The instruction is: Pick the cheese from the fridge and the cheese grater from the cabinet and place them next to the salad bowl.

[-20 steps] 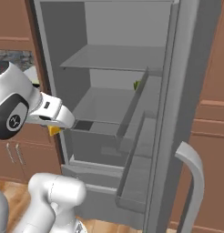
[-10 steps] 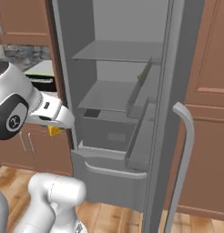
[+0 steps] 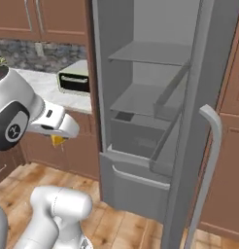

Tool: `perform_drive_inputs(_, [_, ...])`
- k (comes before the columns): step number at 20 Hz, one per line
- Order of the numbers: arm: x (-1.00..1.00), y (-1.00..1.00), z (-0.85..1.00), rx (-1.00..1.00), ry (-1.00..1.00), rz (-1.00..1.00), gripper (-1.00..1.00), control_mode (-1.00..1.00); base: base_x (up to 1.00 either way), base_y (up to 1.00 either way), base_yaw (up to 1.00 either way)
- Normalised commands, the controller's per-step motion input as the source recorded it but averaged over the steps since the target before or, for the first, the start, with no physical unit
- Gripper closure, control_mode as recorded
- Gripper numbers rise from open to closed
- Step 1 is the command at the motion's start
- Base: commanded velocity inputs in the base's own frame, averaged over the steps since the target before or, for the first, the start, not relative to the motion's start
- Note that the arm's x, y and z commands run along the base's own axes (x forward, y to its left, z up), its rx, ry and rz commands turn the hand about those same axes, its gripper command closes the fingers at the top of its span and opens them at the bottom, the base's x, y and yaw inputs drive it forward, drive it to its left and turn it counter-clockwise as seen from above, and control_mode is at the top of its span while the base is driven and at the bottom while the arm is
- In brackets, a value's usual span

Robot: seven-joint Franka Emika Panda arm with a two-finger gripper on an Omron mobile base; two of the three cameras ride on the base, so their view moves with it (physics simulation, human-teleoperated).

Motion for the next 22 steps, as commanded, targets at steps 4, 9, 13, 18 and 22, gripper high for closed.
perform_drive_inputs(4, [0.00,0.00,0.00,0.00,0.00,0.00,1.00,1.00,-0.25,0.08,0.64])
perform_drive_inputs(9, [0.00,0.00,0.00,0.00,0.00,0.00,1.00,1.00,-0.18,0.09,0.71])
perform_drive_inputs(13, [0.00,0.00,0.00,0.00,0.00,0.00,1.00,1.00,-0.07,0.08,0.71])
perform_drive_inputs(18, [0.00,0.00,0.00,0.00,0.00,0.00,1.00,1.00,0.00,0.07,0.77])
perform_drive_inputs(22, [0.00,0.00,0.00,0.00,0.00,0.00,1.00,1.00,0.00,0.07,0.84])
